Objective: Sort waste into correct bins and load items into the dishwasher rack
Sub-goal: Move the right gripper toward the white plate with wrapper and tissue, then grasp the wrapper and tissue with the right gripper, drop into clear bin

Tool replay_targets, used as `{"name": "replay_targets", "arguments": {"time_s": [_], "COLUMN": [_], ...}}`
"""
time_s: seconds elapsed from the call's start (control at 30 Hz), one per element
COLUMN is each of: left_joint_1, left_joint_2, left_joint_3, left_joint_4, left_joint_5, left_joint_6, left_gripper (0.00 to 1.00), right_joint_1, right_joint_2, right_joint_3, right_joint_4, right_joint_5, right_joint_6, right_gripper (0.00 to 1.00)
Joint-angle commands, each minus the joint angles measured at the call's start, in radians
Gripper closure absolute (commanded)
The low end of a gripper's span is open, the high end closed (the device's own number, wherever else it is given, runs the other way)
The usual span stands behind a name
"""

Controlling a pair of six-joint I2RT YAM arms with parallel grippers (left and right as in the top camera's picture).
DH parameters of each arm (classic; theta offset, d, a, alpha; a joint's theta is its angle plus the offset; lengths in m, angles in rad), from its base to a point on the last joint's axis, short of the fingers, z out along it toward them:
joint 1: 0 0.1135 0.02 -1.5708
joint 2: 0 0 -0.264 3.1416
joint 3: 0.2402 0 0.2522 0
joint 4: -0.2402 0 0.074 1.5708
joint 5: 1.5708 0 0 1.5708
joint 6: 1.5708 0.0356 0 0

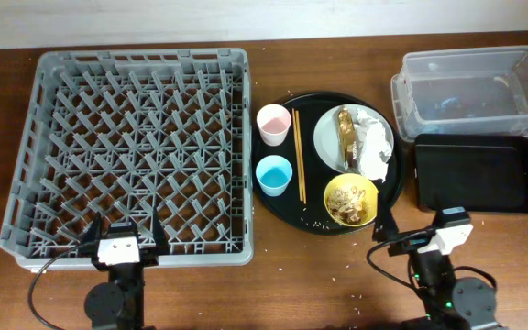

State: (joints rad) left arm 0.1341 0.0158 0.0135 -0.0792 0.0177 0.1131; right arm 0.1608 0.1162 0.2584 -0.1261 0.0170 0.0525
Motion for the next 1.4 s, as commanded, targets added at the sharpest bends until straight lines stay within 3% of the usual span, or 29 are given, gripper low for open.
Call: {"name": "replay_targets", "arguments": {"time_s": [0.0,0.23,0.3,0.37,0.6,0.83,0.9,0.97,1.03,1.13,1.2,1.27,1.37], "left_joint_1": [0.005,0.005,0.005,0.005,0.005,0.005,0.005,0.005,0.005,0.005,0.005,0.005,0.005], "left_joint_2": [-0.009,-0.009,-0.009,-0.009,-0.009,-0.009,-0.009,-0.009,-0.009,-0.009,-0.009,-0.009,-0.009], "left_joint_3": [-0.005,-0.005,-0.005,-0.005,-0.005,-0.005,-0.005,-0.005,-0.005,-0.005,-0.005,-0.005,-0.005], "left_joint_4": [-0.004,-0.004,-0.004,-0.004,-0.004,-0.004,-0.004,-0.004,-0.004,-0.004,-0.004,-0.004,-0.004], "left_joint_5": [-0.007,-0.007,-0.007,-0.007,-0.007,-0.007,-0.007,-0.007,-0.007,-0.007,-0.007,-0.007,-0.007], "left_joint_6": [0.016,0.016,0.016,0.016,0.016,0.016,0.016,0.016,0.016,0.016,0.016,0.016,0.016], "left_gripper": [0.0,0.0,0.0,0.0,0.0,0.0,0.0,0.0,0.0,0.0,0.0,0.0,0.0], "right_joint_1": [0.006,0.006,0.006,0.006,-0.036,-0.078,-0.084,-0.083,-0.083,-0.083,-0.085,-0.098,-0.198], "right_joint_2": [0.23,0.962,1.175,1.316,1.844,2.063,2.069,2.069,2.069,2.045,1.977,1.906,1.862], "right_joint_3": [0.295,1.083,1.268,1.303,1.302,1.302,1.302,1.302,1.302,1.341,1.486,1.7,1.864], "right_joint_4": [-0.144,-0.716,-0.85,-0.82,-0.727,-0.634,-0.627,-0.626,-0.626,-0.682,-0.803,-0.929,-0.949], "right_joint_5": [-0.007,-0.035,-0.032,-0.032,-0.024,0.059,0.058,0.058,0.058,0.056,-0.024,-0.032,0.089], "right_joint_6": [-0.028,-0.028,-0.107,-0.176,-0.176,-0.176,-0.176,-0.176,-0.176,-0.133,-0.113,-0.006,0.253], "right_gripper": [0.02,0.02,0.01,0.02,0.03,0.02,0.18,0.61,0.96,0.96,0.96,0.96,0.96]}}
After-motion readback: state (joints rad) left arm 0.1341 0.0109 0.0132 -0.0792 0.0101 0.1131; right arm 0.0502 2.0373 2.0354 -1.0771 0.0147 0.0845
